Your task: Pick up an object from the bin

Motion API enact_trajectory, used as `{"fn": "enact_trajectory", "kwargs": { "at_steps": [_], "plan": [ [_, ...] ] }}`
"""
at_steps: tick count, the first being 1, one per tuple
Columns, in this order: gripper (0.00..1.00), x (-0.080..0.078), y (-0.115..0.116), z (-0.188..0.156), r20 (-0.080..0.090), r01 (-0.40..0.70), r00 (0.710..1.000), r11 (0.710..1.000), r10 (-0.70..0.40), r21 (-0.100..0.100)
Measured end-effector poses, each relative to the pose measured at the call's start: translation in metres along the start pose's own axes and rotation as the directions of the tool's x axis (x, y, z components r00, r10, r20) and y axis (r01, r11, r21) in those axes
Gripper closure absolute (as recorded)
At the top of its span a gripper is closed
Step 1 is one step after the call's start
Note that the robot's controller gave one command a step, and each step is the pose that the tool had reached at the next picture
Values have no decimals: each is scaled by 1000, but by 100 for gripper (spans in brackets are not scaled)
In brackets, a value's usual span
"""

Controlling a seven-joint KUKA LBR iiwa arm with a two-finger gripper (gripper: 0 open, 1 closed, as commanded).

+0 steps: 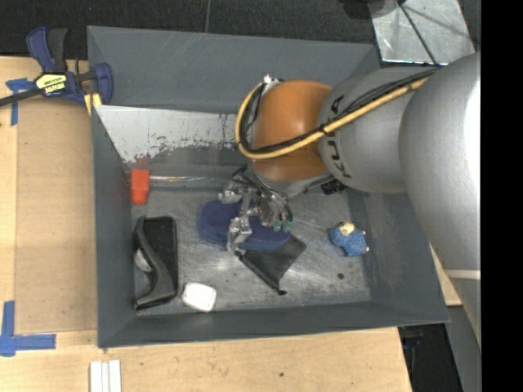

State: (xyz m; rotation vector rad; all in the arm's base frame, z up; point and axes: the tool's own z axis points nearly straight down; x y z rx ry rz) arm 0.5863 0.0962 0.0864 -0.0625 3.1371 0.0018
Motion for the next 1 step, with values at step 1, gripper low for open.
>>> {"fn": "enact_trajectory", "kwargs": {
  "at_steps": [1],
  "plan": [
    [100, -19, 23, -91, 8, 18, 1000, 1000, -18, -1]
  ]
}}
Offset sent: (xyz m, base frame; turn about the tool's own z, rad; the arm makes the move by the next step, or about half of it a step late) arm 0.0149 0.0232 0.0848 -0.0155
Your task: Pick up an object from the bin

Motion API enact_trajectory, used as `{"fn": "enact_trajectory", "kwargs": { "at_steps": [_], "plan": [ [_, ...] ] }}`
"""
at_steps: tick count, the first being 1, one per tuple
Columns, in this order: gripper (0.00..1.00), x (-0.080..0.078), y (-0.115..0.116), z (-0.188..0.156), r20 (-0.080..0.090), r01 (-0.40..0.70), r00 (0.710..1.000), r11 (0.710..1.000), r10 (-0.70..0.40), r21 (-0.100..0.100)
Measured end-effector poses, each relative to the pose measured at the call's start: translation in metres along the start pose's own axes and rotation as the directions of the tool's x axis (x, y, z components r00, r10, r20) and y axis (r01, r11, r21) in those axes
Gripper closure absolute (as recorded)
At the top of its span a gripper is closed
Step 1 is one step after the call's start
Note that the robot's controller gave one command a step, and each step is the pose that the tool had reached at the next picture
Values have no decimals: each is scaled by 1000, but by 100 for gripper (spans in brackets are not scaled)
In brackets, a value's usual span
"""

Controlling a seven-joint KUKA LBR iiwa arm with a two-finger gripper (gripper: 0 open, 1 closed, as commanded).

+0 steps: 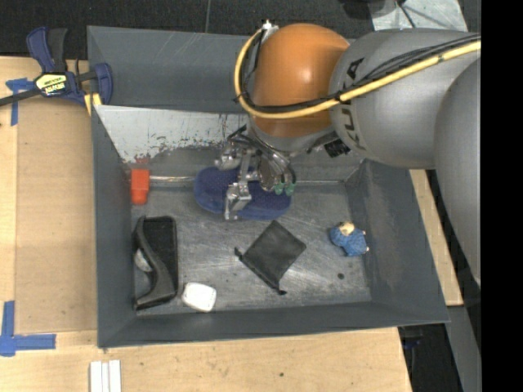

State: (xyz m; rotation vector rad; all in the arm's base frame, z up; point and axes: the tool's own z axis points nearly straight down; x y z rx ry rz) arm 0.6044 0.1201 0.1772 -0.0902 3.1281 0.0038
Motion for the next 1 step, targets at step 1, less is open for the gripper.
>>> {"fn": "enact_trajectory", "kwargs": {
  "at_steps": [1],
  "plan": [
    [100, 13, -19, -46, -4, 12, 1000, 1000, -12, 2]
  ]
}}
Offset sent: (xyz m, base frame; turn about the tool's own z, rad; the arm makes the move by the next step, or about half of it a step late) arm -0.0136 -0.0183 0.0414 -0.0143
